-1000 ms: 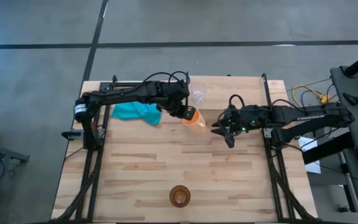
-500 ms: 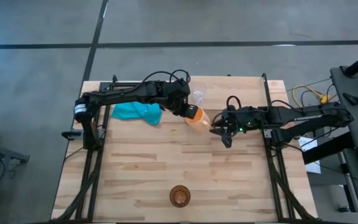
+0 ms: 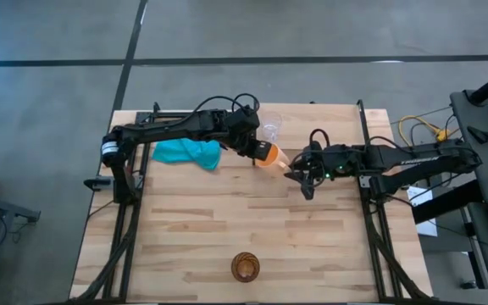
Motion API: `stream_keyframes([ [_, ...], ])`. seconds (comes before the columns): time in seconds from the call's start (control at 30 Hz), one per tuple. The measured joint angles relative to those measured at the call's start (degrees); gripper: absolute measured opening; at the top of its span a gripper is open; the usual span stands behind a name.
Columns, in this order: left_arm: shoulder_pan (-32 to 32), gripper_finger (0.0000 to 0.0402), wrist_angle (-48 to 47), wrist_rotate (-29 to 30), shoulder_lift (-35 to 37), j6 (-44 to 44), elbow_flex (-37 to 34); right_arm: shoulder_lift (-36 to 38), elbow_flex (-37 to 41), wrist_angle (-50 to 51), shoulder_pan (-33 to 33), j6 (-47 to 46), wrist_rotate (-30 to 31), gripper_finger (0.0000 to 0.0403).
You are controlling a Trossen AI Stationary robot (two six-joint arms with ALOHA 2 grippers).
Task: Stack small to large cups/mugs on shelf
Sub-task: Put the orange mug on the shelf
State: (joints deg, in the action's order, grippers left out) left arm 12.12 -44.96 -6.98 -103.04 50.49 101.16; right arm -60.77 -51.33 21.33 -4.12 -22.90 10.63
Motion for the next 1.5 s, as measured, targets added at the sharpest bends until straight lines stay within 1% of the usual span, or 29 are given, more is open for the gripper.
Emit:
stream_keyframes([
  [0.13,0.0,0.0001,0.0,0.0,0.0,-0.1,-0.4,-0.1,0.0,0.0,0.0,0.0,0.1,0.0115],
  [0.27,0.0,0.0001,-0.1,0.0,0.0,-0.3,-0.4,-0.2,0.0,0.1,0.0,0.1,1.5,0.0098],
  [0.57,0.1,0.0002,0.1,0.0,0.0,-1.3,-0.4,-0.2,0.0,0.7,-0.1,1.1,2.3,0.0044],
  [0.83,0.1,0.0002,0.1,-0.1,0.0,-3.2,-0.4,-0.2,0.0,0.9,-0.6,1.1,2.6,0.0042],
  [0.9,0.1,0.0004,0.2,-0.2,0.0,-5.7,-0.4,-0.1,0.0,0.9,-1.1,1.1,2.9,0.0042],
  [1.0,0.0,0.0018,0.5,-0.6,0.0,-9.8,-0.4,-0.1,0.0,1.0,-1.9,0.9,3.2,0.0042],
  [1.1,0.0,0.0042,1.3,-1.1,0.0,-12.7,-0.4,0.0,0.0,1.5,-2.5,0.4,3.2,0.0041],
  [1.27,0.1,0.0081,1.9,-2.6,0.0,-14.2,-0.4,0.4,0.0,5.6,-3.2,-1.9,3.7,0.0038],
  [1.4,0.0,0.0093,2.0,-3.0,0.1,-14.3,-0.4,1.2,0.2,10.8,-4.5,-5.1,5.9,0.0023],
  [1.5,0.0,0.0095,1.9,-3.1,0.3,-14.2,-0.4,2.3,0.1,11.8,-6.0,-7.0,8.9,0.0014],
])
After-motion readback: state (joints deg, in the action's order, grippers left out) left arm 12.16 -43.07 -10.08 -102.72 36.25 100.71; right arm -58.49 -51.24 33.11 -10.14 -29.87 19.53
